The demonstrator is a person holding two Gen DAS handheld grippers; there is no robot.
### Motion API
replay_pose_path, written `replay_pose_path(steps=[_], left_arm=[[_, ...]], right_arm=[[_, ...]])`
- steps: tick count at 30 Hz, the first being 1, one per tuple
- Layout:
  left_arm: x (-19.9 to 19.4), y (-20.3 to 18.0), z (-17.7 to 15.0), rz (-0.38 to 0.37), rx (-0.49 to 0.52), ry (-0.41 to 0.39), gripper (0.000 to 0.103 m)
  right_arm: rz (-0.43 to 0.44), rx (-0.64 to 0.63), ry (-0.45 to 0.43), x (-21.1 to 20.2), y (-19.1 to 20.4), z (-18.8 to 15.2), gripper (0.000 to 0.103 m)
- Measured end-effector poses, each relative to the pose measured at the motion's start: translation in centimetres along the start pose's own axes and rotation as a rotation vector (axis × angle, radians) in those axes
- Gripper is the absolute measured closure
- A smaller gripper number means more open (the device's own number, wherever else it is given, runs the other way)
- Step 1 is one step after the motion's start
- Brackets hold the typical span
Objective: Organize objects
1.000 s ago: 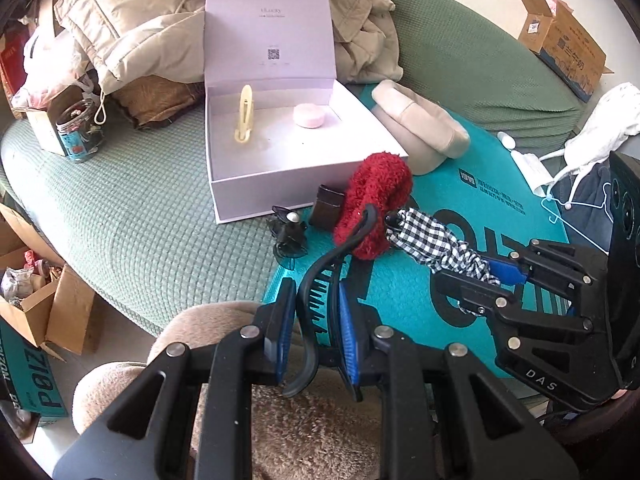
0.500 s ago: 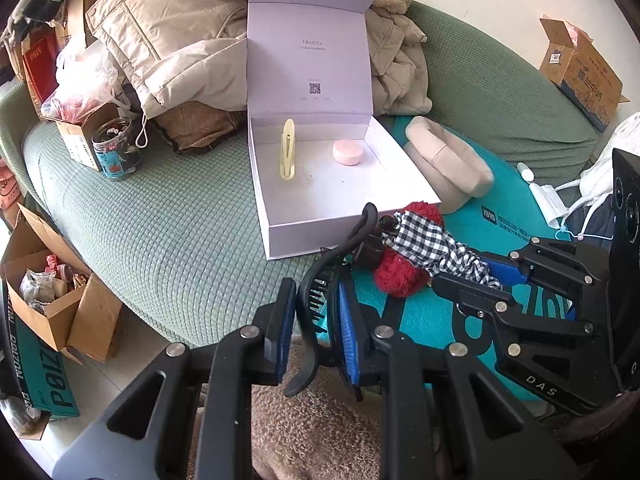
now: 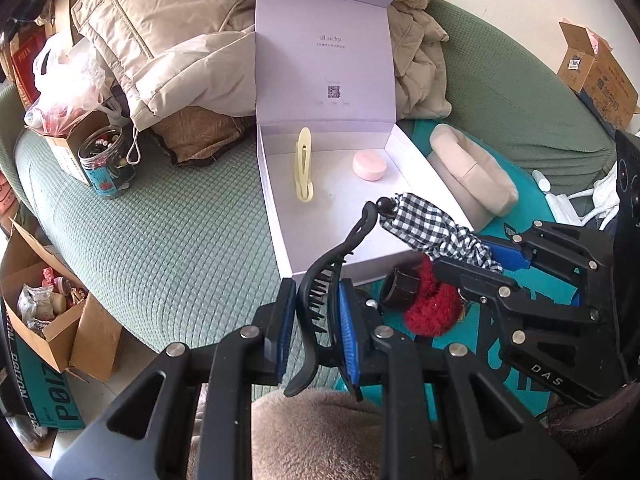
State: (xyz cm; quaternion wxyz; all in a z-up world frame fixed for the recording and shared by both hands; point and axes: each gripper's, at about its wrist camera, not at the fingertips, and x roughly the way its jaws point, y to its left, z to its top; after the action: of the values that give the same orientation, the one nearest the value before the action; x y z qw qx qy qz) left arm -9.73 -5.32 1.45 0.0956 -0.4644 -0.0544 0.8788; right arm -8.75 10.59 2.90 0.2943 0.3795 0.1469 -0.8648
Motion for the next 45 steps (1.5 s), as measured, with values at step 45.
replay_pose_path(steps=[45], left_arm=[[18.9, -0.9, 15.8, -0.015, 0.161, 0.068, 0.084]], right_arm=[[-0.093, 0.048, 0.058, 12.0, -12.3, 6.4, 0.083]])
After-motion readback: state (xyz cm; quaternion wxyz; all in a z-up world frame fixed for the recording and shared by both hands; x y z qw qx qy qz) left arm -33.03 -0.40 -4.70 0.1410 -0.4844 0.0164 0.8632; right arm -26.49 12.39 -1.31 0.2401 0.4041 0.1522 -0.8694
